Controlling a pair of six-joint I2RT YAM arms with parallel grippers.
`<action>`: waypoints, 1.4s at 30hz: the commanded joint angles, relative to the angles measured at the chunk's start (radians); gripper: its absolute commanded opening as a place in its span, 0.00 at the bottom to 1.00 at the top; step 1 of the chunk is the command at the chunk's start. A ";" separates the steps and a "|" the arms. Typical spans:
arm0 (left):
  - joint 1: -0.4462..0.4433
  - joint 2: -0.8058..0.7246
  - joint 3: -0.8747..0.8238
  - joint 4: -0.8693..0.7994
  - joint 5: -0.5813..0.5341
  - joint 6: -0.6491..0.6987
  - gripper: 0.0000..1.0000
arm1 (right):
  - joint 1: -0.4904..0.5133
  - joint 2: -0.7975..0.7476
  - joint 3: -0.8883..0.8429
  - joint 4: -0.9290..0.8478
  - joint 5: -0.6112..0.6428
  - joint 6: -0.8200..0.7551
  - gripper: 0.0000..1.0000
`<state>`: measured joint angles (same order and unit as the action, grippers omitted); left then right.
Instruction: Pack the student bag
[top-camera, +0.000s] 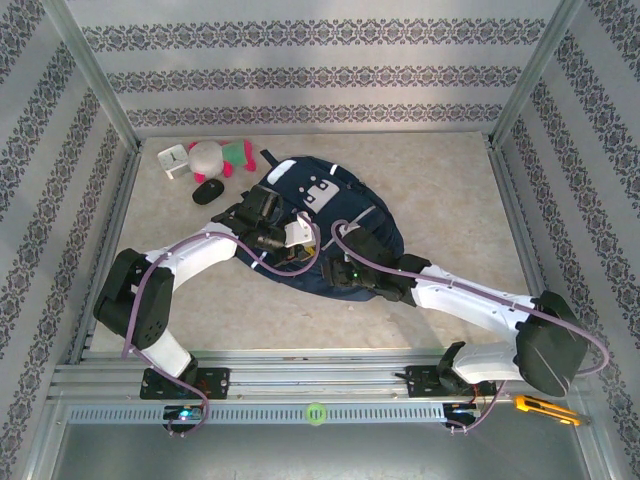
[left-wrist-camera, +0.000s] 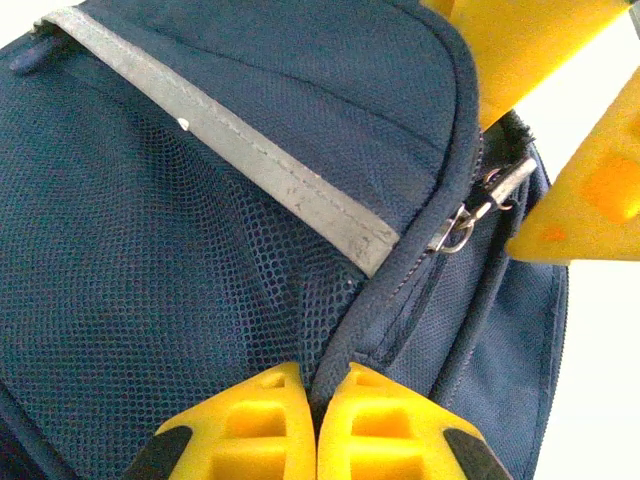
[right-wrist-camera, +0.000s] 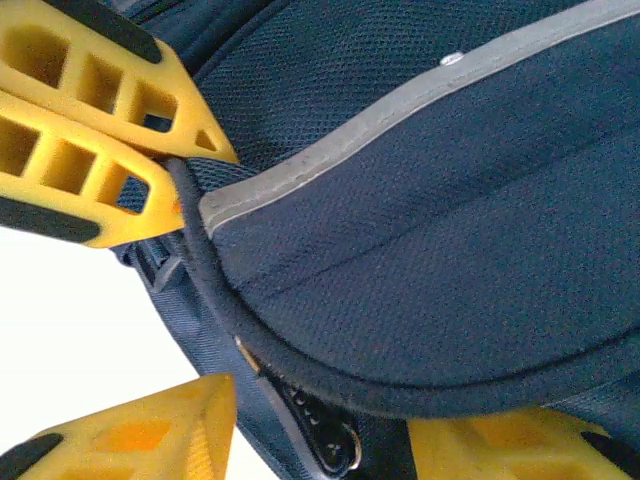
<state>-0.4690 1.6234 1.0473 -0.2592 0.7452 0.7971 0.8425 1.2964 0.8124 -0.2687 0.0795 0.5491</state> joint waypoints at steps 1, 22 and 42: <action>0.004 0.002 0.040 0.007 0.105 -0.052 0.00 | 0.003 0.031 0.045 0.020 0.077 -0.006 0.39; 0.102 -0.054 -0.034 -0.075 -0.008 0.031 0.00 | -0.292 -0.173 -0.048 -0.215 -0.127 -0.111 0.00; -0.159 -0.197 -0.146 0.315 -0.204 -0.328 0.69 | -0.330 -0.141 -0.083 -0.052 -0.379 -0.150 0.00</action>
<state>-0.5659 1.4399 0.9337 -0.1200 0.6319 0.6014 0.5289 1.1481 0.7509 -0.3687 -0.2417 0.3943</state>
